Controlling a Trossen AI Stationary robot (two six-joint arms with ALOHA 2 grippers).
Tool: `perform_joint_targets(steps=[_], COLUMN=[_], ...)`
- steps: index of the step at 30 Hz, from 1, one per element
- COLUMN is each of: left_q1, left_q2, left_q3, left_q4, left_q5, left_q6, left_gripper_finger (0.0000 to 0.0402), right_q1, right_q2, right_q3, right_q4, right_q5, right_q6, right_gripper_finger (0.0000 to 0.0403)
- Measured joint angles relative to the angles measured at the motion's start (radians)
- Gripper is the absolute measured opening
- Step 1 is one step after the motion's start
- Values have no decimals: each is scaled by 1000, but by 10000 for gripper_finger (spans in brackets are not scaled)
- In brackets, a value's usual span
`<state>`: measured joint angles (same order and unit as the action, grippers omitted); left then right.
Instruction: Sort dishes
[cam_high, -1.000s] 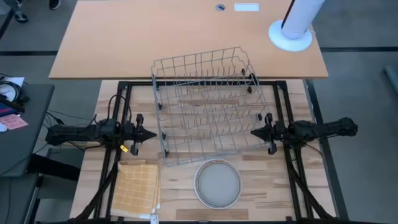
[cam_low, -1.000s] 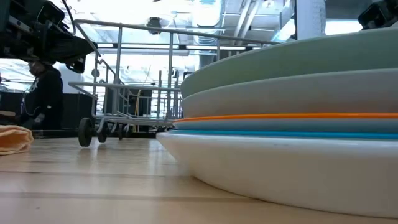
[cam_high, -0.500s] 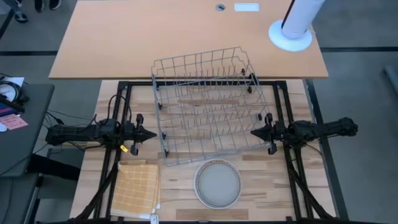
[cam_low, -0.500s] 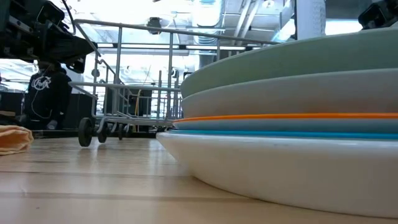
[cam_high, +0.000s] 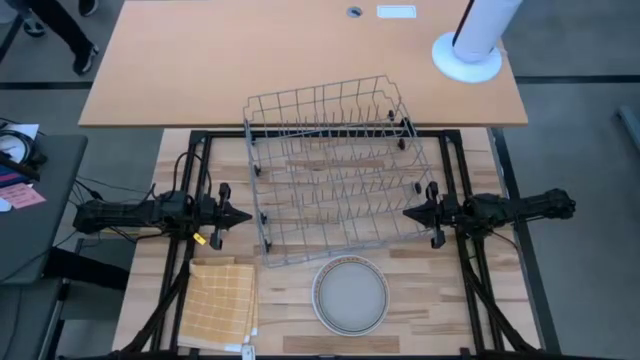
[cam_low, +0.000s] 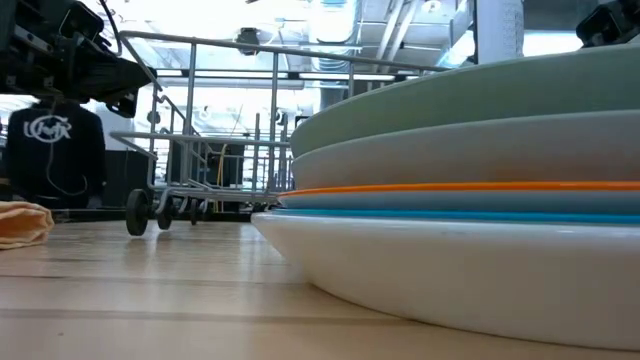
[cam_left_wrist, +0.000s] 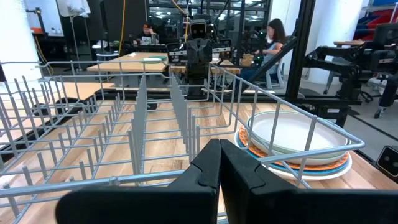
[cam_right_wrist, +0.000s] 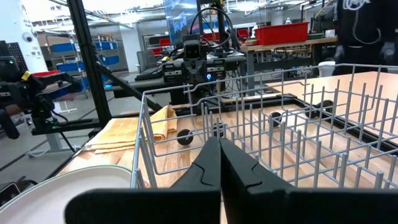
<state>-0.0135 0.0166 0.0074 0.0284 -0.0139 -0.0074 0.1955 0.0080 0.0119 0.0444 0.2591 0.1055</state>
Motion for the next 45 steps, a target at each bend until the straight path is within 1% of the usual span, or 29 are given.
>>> perform_joint_targets(steps=[11,15,45], left_q1=[0,0,0], left_q2=[0,0,0], left_q3=[0,0,0], left_q4=[0,0,0], left_q5=[0,0,0], left_q6=[0,0,0], left_gripper_finger=[0,0,0], right_q1=[0,1,0], right_q2=[0,0,0], right_q3=[0,-1,-1], right_q4=[0,-2,0], right_q5=[-3,-53,-53], right_q6=[0,0,0], right_gripper_finger=[0,0,0])
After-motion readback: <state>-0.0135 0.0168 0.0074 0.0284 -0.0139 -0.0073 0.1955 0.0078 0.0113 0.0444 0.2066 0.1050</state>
